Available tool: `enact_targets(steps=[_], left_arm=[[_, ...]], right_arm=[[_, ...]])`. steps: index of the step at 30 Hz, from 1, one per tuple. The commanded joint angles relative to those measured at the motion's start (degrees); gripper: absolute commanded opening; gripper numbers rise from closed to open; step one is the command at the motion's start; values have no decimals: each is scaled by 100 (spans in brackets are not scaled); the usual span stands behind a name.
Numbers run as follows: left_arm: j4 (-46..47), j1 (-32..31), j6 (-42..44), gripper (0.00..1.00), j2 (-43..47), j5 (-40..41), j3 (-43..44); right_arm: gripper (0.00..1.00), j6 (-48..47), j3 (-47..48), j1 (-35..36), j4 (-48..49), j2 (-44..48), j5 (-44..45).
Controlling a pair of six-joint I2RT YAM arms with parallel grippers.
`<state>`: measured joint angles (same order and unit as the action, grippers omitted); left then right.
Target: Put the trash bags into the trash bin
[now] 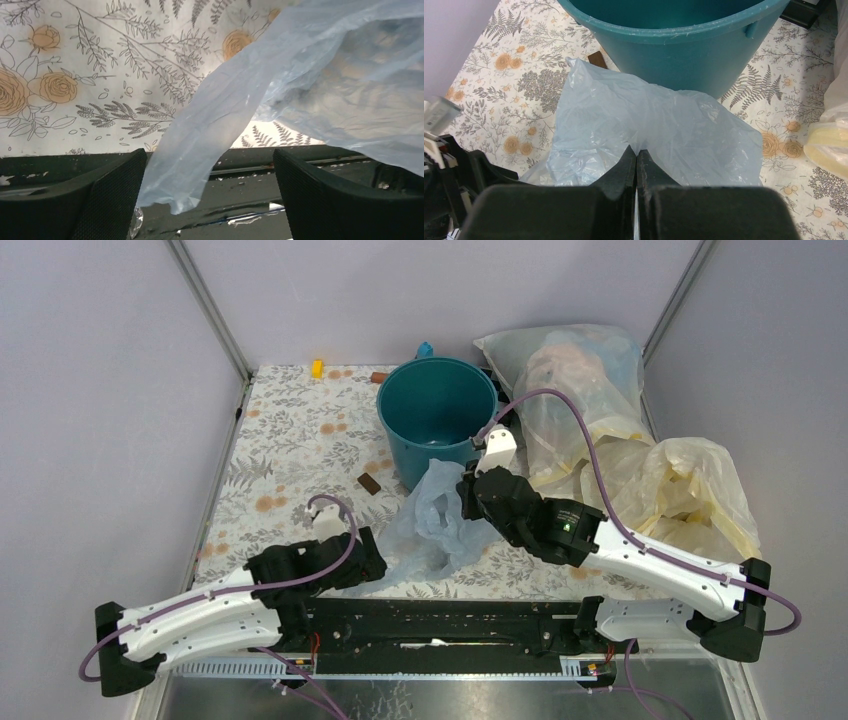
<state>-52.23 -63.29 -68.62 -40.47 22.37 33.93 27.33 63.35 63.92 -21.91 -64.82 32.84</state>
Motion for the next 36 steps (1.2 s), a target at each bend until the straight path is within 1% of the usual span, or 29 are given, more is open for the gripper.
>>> enact_targets(steps=[1, 7, 15, 17, 19, 22, 23, 25, 28, 29, 33, 36], left_arm=[[252, -26, -228, 99, 432, 519, -88], [371, -35, -183, 98, 230, 231, -259], [476, -43, -342, 98, 160, 199, -474], [471, -43, -389, 97, 192, 124, -505], [524, -43, -406, 93, 248, 51, -554], [692, -44, -390, 81, 384, -93, -666], [753, -43, -374, 74, 422, -145, -702], [862, -43, -322, 51, 474, -208, -744], [877, -46, -224, 5, 462, -267, -650], [874, -44, -186, 0, 461, -304, -585], [874, -43, 8, 0, 557, -496, -174], [808, -43, 303, 0, 707, -551, 352]], right_arm=[[0, 14, -27, -64, 196, 137, -108], [0, 16, 1, -73, 204, 115, -146], [0, 20, -33, -73, 217, 171, -172], [0, 14, -42, -81, 214, 197, -166], [0, 10, -42, -82, 218, 205, -177], [0, 14, -38, -87, 215, 222, -194], [0, 15, -42, -82, 214, 224, -195], [0, 9, -50, -85, 214, 234, -207], [0, -10, -60, -84, 213, 309, -272], [0, -24, -55, -87, 201, 364, -355], [0, -75, 62, -82, 99, 712, -672], [0, -190, 172, -82, -21, 1009, -765]])
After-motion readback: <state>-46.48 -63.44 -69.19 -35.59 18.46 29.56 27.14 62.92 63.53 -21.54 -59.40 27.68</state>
